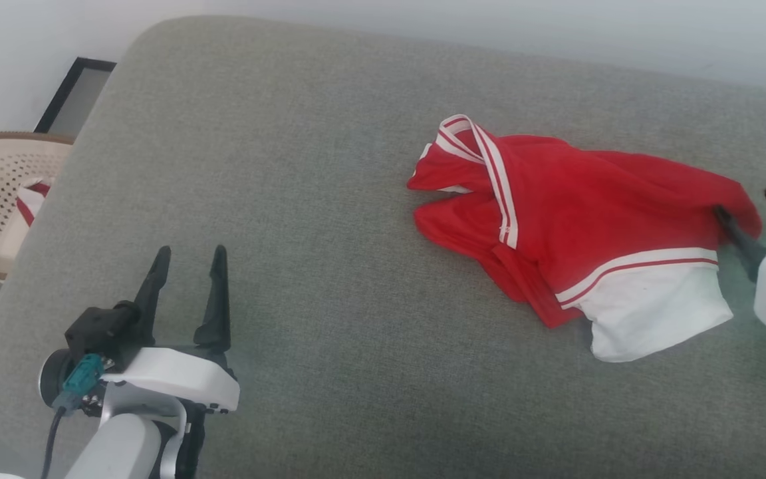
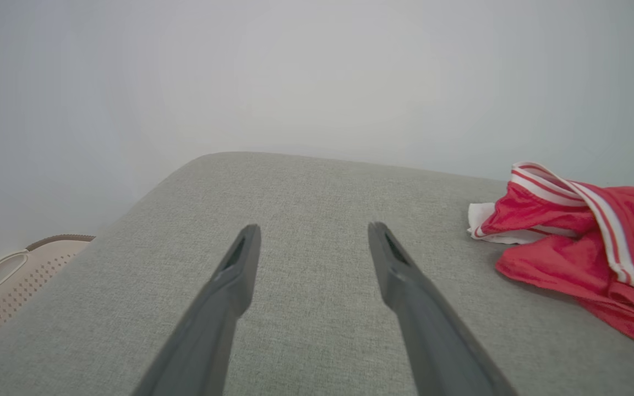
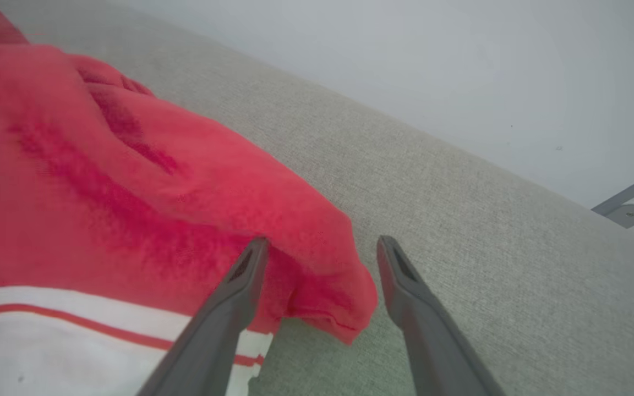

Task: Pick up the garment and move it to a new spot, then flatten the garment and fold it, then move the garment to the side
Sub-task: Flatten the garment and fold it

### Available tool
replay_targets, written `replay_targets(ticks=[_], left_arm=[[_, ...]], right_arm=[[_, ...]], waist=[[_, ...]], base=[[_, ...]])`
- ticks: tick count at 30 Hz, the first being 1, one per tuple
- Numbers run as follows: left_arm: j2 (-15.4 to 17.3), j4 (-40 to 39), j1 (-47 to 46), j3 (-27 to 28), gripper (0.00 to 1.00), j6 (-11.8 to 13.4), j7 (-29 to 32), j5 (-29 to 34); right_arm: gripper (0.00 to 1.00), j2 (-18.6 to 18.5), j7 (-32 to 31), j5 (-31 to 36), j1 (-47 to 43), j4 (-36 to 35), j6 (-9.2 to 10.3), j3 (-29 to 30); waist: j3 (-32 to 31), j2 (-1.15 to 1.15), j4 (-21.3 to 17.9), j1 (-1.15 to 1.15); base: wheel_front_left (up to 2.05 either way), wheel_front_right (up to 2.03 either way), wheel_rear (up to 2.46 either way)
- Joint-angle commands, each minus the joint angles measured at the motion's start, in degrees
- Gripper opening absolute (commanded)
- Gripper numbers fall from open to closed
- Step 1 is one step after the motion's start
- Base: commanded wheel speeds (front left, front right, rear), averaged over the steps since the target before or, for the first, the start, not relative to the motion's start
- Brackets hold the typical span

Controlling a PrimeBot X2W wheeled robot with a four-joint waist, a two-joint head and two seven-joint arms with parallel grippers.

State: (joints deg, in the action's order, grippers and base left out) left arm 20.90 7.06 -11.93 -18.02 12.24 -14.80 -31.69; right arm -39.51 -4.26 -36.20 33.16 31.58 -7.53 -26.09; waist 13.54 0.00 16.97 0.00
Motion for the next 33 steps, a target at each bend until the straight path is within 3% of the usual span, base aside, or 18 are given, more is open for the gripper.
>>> replay_targets(ticks=[1, 15, 21, 28, 29, 30, 33], left_arm=[[0.2, -0.1, 0.4, 0.4, 1.0, -0.3, -0.4, 0.3], [0.9, -0.9, 1.3, 0.2, 1.0, -0.1, -0.3, -0.2], [-0.1, -0.8, -0.4, -1.0, 1.0, -0.4, 0.0, 0.4], [-1.0, -0.1, -1.6, -1.9, 1.0, -0.4, -0.1, 0.8], [-1.1, 0.0, -1.7, -2.0, 1.0, -0.4, -0.1, 0.8], [-1.2, 0.1, -1.8, -2.0, 1.0, -0.4, -0.1, 0.8], [-1.2, 0.3, -1.6, -1.5, 1.0, -0.2, -0.2, 0.8]], right_arm=[[1.0, -0.2, 0.0, -1.0, -0.8, -1.4, 0.08, -0.7], [1.0, -4.3, -12.8, -10.3, -10.9, -17.3, 0.06, -3.7], [1.0, -2.6, -15.8, -8.6, -11.3, -15.9, 0.04, -2.4], [1.0, -0.9, -20.2, -6.6, -10.9, -11.8, 0.04, -4.9], [0.08, -1.0, -20.2, -5.9, -10.7, -11.6, 0.04, -5.3], [0.0, -1.0, -19.9, -5.8, -10.6, -11.4, 0.06, -5.4], [0.0, -1.7, -19.0, -5.7, -10.1, -12.0, 0.05, -4.4]], waist=[[-0.3, 0.0, -0.4, 0.0], [-0.3, 0.0, -2.0, 0.0], [1.6, 0.0, -0.7, 0.0], [2.7, 0.0, 0.9, 0.0], [2.8, 0.0, 1.0, 0.0], [2.8, 0.0, 1.1, 0.0], [2.6, 0.0, 0.8, 0.0]], base=[[0.0, 0.0, 0.0], [0.0, 0.0, 0.0], [0.0, 0.0, 0.0], [0.0, 0.0, 0.0], [0.0, 0.0, 0.0], [0.0, 0.0, 0.0], [0.0, 0.0, 0.0]])
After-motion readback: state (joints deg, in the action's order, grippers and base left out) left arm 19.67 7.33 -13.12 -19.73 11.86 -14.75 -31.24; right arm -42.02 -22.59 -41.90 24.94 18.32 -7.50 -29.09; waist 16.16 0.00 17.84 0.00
